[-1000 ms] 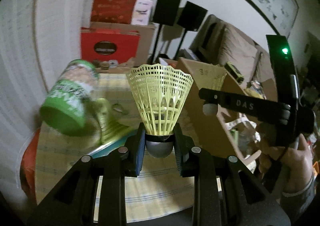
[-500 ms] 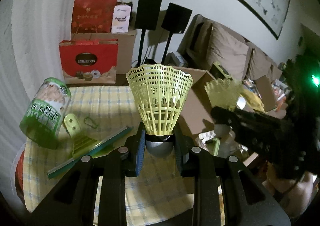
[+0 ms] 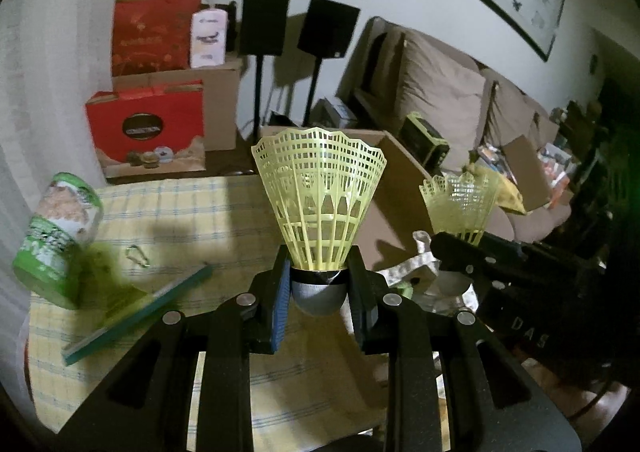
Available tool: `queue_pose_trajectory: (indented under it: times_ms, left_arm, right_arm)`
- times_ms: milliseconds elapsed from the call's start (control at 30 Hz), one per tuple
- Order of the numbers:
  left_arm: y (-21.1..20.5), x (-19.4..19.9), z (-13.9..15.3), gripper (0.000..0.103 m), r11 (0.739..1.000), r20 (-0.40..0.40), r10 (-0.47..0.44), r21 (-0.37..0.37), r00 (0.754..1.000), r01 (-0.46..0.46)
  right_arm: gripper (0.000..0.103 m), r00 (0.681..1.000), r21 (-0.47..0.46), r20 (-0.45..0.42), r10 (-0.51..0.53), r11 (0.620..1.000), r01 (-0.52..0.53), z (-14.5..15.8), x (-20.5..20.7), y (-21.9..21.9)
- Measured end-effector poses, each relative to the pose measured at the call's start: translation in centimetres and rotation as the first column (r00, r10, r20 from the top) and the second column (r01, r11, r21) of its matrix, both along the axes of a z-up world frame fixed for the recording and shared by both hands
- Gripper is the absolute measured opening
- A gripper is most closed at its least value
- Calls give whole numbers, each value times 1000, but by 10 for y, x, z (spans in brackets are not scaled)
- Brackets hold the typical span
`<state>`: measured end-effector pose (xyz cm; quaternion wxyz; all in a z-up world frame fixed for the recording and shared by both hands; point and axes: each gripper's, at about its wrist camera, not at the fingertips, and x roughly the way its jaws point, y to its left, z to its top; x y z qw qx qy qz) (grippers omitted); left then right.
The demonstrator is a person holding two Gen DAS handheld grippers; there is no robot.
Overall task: Organize objects
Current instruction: 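Carry both shuttlecocks over the box and release them inside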
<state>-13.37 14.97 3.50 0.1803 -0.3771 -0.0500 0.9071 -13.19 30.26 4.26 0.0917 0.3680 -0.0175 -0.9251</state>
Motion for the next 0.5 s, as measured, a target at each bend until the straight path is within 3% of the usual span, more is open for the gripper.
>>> queue_pose_trajectory:
  times_ms: [500]
  left_arm:
    - [62,-6,-50,24,995,98,-81,-46,992,86]
  right_arm:
    - [35,988,94,99,-120,989,111,-34,-2,59]
